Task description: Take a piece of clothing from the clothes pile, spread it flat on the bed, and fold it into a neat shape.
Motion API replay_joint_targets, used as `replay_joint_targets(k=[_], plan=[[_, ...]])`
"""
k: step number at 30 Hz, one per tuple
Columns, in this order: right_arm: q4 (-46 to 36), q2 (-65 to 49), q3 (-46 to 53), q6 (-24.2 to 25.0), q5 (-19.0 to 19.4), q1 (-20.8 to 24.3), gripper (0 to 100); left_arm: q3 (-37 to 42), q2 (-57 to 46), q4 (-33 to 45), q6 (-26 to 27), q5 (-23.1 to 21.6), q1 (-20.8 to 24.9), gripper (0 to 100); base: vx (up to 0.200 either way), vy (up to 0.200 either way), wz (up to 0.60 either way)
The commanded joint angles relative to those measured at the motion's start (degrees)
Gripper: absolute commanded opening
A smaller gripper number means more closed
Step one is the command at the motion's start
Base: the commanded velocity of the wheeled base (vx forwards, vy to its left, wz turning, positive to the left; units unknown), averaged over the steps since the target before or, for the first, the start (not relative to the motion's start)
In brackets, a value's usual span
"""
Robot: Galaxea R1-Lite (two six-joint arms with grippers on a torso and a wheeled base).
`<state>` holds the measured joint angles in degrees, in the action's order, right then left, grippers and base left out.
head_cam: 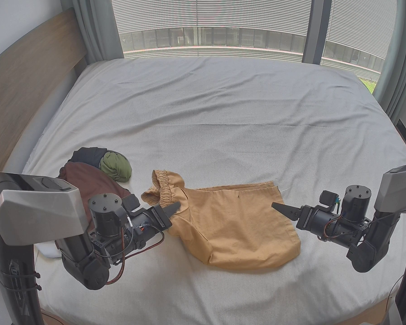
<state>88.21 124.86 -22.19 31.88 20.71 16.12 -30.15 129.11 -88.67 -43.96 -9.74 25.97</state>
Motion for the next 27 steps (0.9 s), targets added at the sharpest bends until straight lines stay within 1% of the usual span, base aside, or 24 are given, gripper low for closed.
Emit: replay_joint_targets(k=[1,6,15,21,27], plan=[[0.03,-0.49,-0.14,0.55,0.03,-0.3,100,-1.76,0.35,-0.01,-0.69,-0.02,1.81,0,0.0,0.0,0.0],[0.03,-0.84,-0.31,0.9,0.03,-1.26,100,-3.95,0.35,0.08,-2.1,-0.02,4.18,0,0.0,0.0,0.0],[0.03,-1.28,-0.58,0.99,0.12,-2.23,100,-9.58,3.52,0.52,-2.1,-0.02,7.17,0,0.0,0.0,0.0],[0.03,-1.28,-1.1,0.99,0.12,-3.28,100,-11.86,4.48,0.78,-2.18,-0.02,9.54,0,0.0,0.0,0.0],[0.03,-1.46,-1.9,2.22,0.03,-4.07,100,-15.12,6.59,1.84,-2.45,-0.1,11.74,0,0.0,0.0,0.0]])
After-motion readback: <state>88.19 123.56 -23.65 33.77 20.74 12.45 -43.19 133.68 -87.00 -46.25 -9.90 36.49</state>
